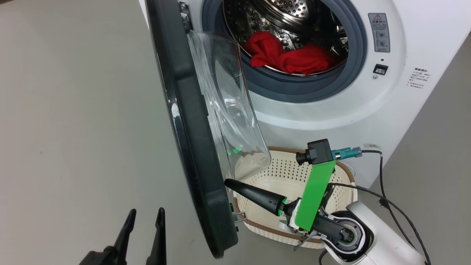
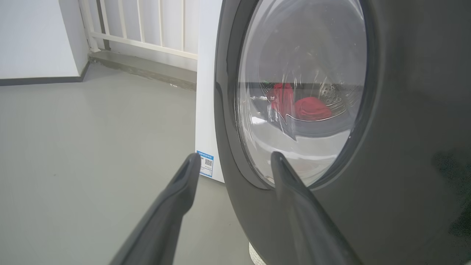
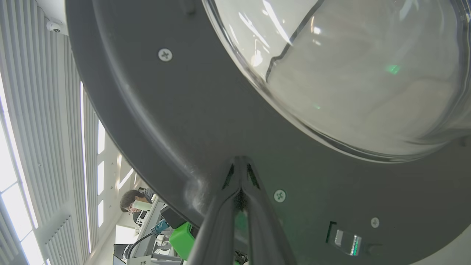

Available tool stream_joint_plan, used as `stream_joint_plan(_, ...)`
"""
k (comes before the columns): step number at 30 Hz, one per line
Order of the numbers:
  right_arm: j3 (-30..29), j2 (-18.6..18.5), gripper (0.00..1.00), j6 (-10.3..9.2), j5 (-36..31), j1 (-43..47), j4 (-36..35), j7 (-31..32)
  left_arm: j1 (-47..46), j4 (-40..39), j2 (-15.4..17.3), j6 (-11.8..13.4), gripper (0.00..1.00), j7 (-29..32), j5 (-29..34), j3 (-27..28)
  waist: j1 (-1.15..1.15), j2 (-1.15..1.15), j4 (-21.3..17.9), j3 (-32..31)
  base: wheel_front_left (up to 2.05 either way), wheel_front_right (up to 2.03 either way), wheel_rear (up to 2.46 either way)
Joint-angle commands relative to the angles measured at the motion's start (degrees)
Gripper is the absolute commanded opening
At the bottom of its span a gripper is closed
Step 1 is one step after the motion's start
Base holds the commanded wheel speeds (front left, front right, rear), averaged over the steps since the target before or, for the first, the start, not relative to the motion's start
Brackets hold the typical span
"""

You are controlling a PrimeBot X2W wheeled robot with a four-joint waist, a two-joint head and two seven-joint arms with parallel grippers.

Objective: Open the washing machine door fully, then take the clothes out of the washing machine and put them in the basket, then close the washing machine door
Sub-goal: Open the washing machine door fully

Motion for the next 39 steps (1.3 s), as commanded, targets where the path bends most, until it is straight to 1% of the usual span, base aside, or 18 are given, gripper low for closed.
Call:
stream_joint_plan(1,1.02,1.73,0.0,0.45,-0.71,-1.02,-1.54,0.3,-0.39,-1.79,0.43,0.58,1.0,-0.7,0.77,2.16,0.0,0.0,0.01,-0.03,0.0,0.0,0.0)
stream_joint_plan(6,0.36,1.83,0.0,0.45,-1.66,-0.66,-1.42,-0.48,-0.2,-1.86,0.43,0.58,1.0,-0.7,0.86,2.17,0.0,0.0,-0.1,-0.3,0.0,0.0,0.0)
stream_joint_plan(7,0.16,1.7,0.03,0.45,-1.94,-0.46,-1.37,-0.87,-0.17,-1.81,0.43,0.5,1.0,-0.7,0.91,2.12,0.0,0.0,-0.15,-0.4,0.0,0.0,0.0)
stream_joint_plan(8,-0.02,1.54,0.2,0.45,-2.24,-0.23,-1.3,-1.33,-0.16,-1.72,0.43,0.41,1.0,-0.7,0.97,2.05,0.0,0.0,-0.22,-0.52,0.0,0.0,0.0)
stream_joint_plan(9,-0.14,1.35,0.34,0.45,-2.56,0.03,-1.27,-1.79,-0.17,-1.61,0.43,0.3,1.0,-0.7,1.02,1.96,0.0,0.0,-0.3,-0.65,0.0,0.0,0.0)
stream_joint_plan(11,-0.24,0.81,0.47,0.45,-3.38,0.63,-1.19,-2.93,-0.23,-1.31,0.43,0.04,1.0,-0.7,1.21,1.74,0.0,0.0,-0.46,-0.93,0.0,0.0,0.0)
stream_joint_plan(13,-0.14,0.12,0.89,0.45,-4.17,1.38,-0.93,-4.18,-0.36,-0.95,0.43,-0.28,1.0,-0.7,1.41,1.49,0.0,0.0,-0.63,-1.24,0.0,0.0,0.0)
stream_joint_plan(14,-0.11,-0.24,1.0,0.45,-4.45,1.85,-0.75,-4.89,-0.43,-0.71,0.43,-0.44,1.0,-0.7,1.55,1.38,0.0,0.0,-0.72,-1.5,0.0,0.0,0.0)
stream_joint_plan(22,0.27,-3.48,1.0,0.45,-5.94,6.12,0.68,-11.25,-0.77,0.63,0.43,-1.42,1.0,-0.7,2.14,1.4,0.0,0.0,-1.71,-2.48,0.0,0.0,0.0)
stream_joint_plan(32,0.82,-6.99,1.0,0.45,-6.96,10.68,4.16,-19.8,-0.63,0.76,0.43,-1.45,1.0,-0.7,2.07,2.16,0.0,0.0,-3.54,-2.63,0.0,0.0,0.0)
stream_joint_plan(39,2.17,-9.45,1.0,0.45,-9.92,12.64,7.05,-28.21,-0.39,0.64,0.43,-1.27,1.0,-0.7,2.01,2.73,0.0,0.0,-4.57,-2.73,0.0,0.0,0.0)
